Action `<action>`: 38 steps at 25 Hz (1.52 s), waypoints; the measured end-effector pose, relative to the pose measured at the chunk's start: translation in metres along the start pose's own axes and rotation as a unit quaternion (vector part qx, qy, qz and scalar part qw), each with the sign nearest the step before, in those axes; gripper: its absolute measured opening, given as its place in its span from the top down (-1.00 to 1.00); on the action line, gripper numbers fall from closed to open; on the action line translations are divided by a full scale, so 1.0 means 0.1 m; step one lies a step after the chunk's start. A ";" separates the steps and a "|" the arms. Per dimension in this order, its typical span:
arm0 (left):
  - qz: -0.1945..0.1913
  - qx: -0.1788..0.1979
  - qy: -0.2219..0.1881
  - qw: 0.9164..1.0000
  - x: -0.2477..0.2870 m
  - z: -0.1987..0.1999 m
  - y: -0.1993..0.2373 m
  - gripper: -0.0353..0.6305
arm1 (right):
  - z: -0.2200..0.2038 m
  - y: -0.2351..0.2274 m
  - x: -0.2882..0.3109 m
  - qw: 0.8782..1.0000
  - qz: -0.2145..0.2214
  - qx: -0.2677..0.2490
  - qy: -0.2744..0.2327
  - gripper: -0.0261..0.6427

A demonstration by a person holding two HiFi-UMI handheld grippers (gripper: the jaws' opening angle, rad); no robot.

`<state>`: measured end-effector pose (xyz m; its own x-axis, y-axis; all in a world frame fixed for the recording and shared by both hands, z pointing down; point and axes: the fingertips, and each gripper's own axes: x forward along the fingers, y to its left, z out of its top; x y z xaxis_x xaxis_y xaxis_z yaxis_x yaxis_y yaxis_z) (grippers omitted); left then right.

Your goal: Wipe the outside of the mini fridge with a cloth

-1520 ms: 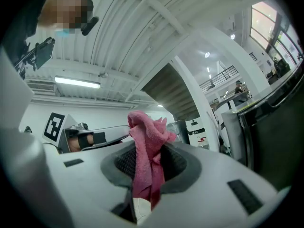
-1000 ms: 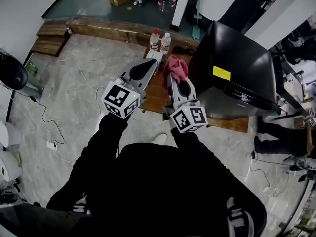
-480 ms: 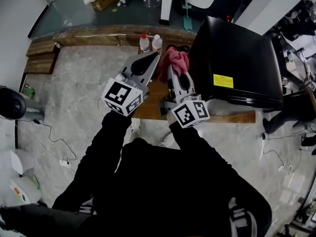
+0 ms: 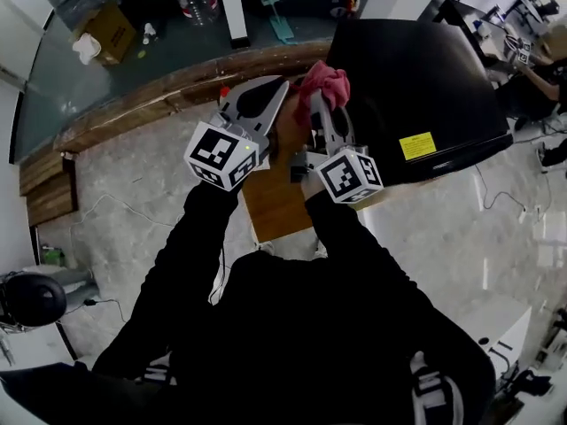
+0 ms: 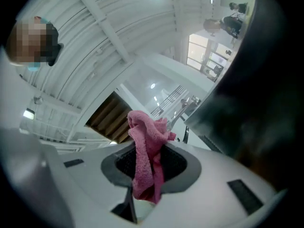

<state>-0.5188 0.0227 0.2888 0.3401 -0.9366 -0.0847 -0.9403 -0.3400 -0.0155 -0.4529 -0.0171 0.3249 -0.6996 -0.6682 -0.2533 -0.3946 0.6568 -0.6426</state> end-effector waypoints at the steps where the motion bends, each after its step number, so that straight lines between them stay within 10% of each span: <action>1: -0.012 0.000 -0.001 1.000 0.06 -0.01 0.05 0.88 | 0.03 -0.05 0.07 1.000 -0.012 0.005 -0.014 0.62; 9: -0.085 0.001 0.001 0.996 0.60 -0.02 0.26 0.88 | 0.19 -0.56 0.42 0.985 -0.102 0.099 -0.100 0.62; 19: -0.132 -0.004 0.030 0.991 0.88 -0.37 0.21 0.88 | 0.10 -1.25 0.40 0.930 -0.146 0.284 -0.183 0.61; 38: -0.136 -0.052 0.153 0.977 1.13 -2.20 0.19 0.88 | -1.05 -2.39 0.19 0.890 -0.195 0.385 -0.147 0.61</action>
<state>-0.4948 -0.1086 0.4977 0.5802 -0.7867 0.2108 -0.8136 -0.5715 0.1066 -0.4344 -0.1497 0.5496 -0.3681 -0.9298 -0.0071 0.0314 -0.0048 -0.9995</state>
